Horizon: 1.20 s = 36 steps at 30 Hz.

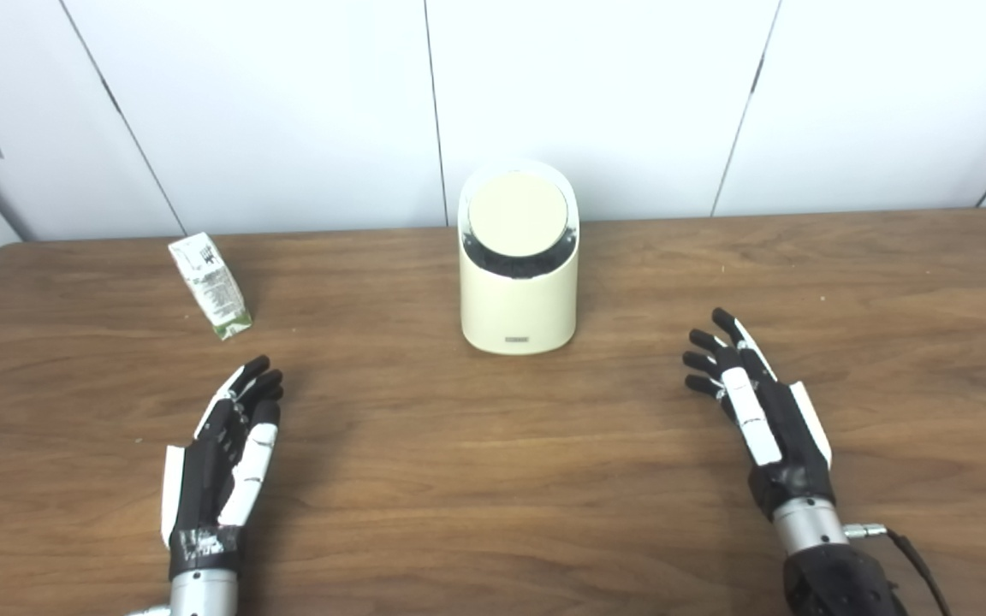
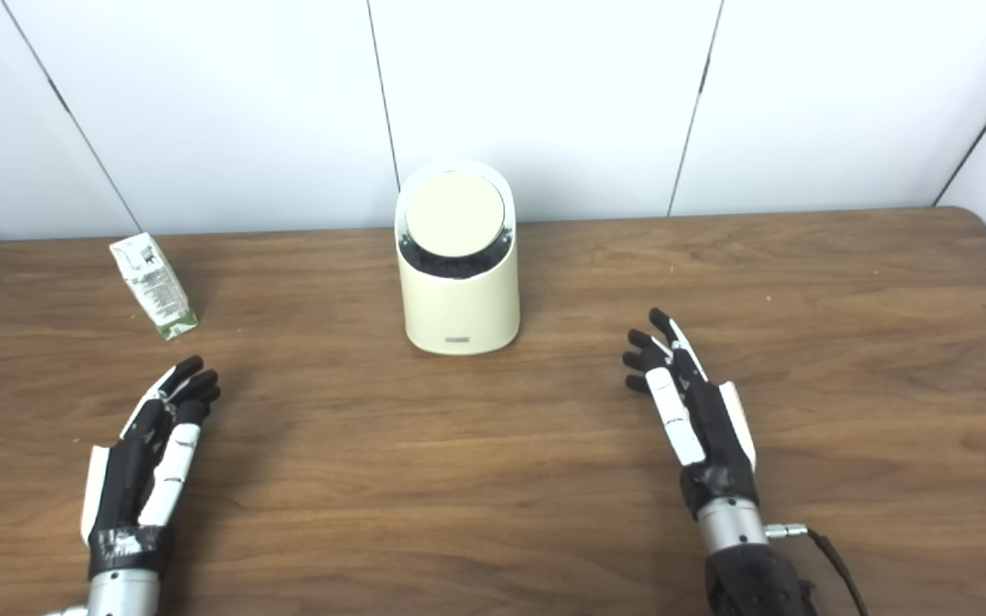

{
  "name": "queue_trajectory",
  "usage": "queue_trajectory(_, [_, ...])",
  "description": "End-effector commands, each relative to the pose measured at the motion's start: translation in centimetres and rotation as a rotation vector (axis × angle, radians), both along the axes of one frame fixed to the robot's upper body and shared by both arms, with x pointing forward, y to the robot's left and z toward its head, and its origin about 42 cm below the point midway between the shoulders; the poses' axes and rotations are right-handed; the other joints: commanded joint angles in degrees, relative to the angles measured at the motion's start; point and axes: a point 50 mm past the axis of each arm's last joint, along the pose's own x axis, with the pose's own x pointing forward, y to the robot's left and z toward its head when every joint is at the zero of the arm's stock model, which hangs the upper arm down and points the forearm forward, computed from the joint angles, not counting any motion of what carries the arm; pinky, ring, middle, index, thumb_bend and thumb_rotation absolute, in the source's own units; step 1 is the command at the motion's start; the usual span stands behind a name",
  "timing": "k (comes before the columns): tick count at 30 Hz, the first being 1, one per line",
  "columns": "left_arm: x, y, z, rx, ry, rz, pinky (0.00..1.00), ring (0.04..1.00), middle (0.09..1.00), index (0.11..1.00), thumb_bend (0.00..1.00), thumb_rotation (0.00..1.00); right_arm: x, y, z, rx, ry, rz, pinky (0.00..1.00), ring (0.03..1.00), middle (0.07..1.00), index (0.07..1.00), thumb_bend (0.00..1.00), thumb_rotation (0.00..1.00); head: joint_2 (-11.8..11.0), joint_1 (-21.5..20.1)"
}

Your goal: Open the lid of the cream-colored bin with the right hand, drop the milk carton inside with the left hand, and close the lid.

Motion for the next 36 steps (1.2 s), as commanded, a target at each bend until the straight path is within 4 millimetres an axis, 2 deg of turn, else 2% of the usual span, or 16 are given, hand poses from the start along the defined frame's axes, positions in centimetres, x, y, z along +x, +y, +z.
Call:
queue_trajectory(1, [-0.2,0.1,-0.9,0.008,0.025,0.002,0.86,0.821,0.822,0.883,0.56,0.69,0.5,0.2,1.6,-0.009,-0.081,0.009,0.76,0.818,0.863,0.926,0.41,0.88,0.02,-0.05])
queue_trajectory(21, [-0.2,0.0,-0.8,0.011,0.022,-0.002,0.87,0.825,0.823,0.888,0.56,0.70,0.6,0.1,1.6,0.007,-0.081,0.018,0.77,0.825,0.867,0.931,0.41,0.88,-0.12,-0.50])
queue_trajectory(25, [-0.2,-0.2,-0.8,0.010,0.027,0.003,0.87,0.823,0.823,0.885,0.56,0.69,0.7,-0.1,1.7,0.003,-0.096,0.027,0.76,0.820,0.860,0.924,0.47,0.80,-0.19,-0.26])
queue_trajectory(31, [-0.2,-0.3,-1.2,0.018,0.026,-0.016,0.87,0.835,0.837,0.899,0.55,0.70,0.8,-0.2,1.4,0.005,-0.091,0.033,0.79,0.835,0.868,0.925,0.54,0.67,-1.68,0.08])
queue_trajectory(36, [-0.2,-0.6,-1.3,0.052,0.035,-0.012,0.85,0.832,0.833,0.895,0.53,0.70,2.0,0.3,2.2,-0.015,-0.115,0.040,0.76,0.829,0.870,0.928,0.62,0.60,-2.52,0.47])
